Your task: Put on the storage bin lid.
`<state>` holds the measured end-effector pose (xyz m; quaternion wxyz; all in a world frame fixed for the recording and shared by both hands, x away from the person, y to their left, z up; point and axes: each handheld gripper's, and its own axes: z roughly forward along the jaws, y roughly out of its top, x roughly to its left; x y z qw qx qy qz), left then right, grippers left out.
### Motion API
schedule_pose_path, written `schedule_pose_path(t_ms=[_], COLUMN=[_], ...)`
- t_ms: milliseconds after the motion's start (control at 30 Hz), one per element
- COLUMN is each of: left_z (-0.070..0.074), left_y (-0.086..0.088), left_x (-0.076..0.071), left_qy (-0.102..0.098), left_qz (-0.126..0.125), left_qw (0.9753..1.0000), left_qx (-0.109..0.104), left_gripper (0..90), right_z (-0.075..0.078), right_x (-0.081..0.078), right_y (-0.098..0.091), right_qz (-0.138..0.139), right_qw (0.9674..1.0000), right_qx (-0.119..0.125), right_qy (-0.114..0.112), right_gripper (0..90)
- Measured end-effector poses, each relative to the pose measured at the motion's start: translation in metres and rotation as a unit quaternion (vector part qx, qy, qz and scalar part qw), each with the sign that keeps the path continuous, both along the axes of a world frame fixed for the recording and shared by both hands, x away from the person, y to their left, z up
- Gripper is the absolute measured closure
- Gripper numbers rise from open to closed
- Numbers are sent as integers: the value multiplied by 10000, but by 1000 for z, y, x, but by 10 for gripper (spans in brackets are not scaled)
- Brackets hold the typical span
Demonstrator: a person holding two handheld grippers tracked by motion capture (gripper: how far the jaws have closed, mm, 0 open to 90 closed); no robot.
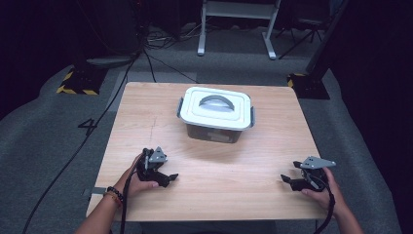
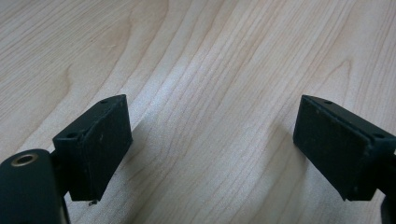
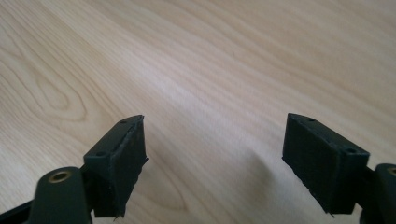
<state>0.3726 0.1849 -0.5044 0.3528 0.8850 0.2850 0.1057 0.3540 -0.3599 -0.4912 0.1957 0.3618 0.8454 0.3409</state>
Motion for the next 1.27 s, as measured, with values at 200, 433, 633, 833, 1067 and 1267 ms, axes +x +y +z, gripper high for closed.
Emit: schedule_pose_path(t_ms=[200,433,633,833,1067,1267], left_z=[0,0,0,0,0,0], left_y=[0,0,0,0,0,0], left_x=[0,0,0,0,1,2], left_qy=[2,1,0,1,2,12], left_qz=[-11,-14,-8,-9,-51,-66], left_qw=[10000,10000,10000,10000,10000,10000], left_qx=[1,1,3,3,6,-4], left_gripper=[118,117,118,118,115,113], right_z=[-13,-13,-13,-13,-13,-13], right_x=[-4,-5,-5,-5,-4,-4], right_y=[-10,-10,-10,-10,-10,-10], right_qz=[-294,-309,-309,-302,-288,-285], right_qw=[9987,9987,9987,9987,9987,9987], right_qx=[382,380,382,381,386,384], right_qy=[131,133,134,138,147,147], right_gripper=[178,176,176,175,173,173])
